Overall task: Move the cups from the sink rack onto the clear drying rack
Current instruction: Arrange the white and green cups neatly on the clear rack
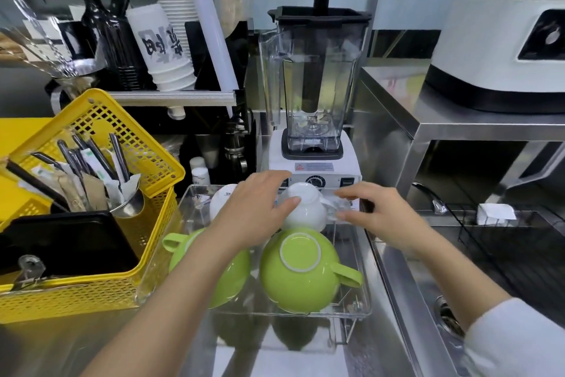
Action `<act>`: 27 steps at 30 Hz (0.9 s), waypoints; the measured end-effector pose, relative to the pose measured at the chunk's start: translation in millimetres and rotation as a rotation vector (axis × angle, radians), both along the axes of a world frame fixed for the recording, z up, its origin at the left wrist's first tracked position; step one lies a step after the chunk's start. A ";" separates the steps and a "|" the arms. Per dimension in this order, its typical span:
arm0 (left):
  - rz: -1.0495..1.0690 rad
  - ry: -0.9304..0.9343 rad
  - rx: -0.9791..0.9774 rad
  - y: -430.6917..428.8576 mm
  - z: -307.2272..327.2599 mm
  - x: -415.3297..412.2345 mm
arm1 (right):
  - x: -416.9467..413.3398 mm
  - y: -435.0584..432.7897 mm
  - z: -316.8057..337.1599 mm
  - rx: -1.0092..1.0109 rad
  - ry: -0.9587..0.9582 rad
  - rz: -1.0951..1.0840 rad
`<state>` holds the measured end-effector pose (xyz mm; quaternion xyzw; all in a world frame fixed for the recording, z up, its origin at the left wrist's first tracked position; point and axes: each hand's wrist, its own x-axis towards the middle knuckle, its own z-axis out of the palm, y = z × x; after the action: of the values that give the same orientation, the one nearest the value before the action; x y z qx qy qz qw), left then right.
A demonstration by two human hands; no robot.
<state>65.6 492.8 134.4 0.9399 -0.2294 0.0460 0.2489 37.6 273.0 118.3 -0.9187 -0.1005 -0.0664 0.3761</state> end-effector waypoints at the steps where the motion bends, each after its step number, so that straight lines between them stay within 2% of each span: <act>1: -0.013 0.039 0.034 -4.0 -0.7 7.8 | 5.9 3.1 -2.7 -0.032 -0.025 -0.074; 7: -0.079 0.232 0.018 -17.8 -14.1 29.3 | 17.0 14.1 -16.8 -0.101 -0.021 -0.159; 10: -0.059 0.205 -0.057 -18.9 -24.3 29.6 | 19.5 13.9 -16.6 -0.143 -0.057 -0.177; 16: -0.033 0.129 -0.018 -21.4 -25.5 29.8 | 23.6 9.8 -14.3 -0.180 -0.011 -0.157; 21: 0.056 0.076 -0.110 12.6 -7.5 34.6 | 22.6 12.5 -1.6 -0.110 -0.091 -0.168; 25: 0.117 0.228 0.018 58.6 -0.6 43.3 | 30.7 26.5 11.6 -0.074 -0.145 -0.088; 27: 0.118 0.297 0.102 70.4 -5.0 42.8 | 36.7 40.5 15.0 -0.195 -0.187 -0.015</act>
<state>108.4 563.2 129.4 0.9595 -0.1366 -0.0904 0.2290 74.3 313.5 133.3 -0.9416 -0.1340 -0.1443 0.2732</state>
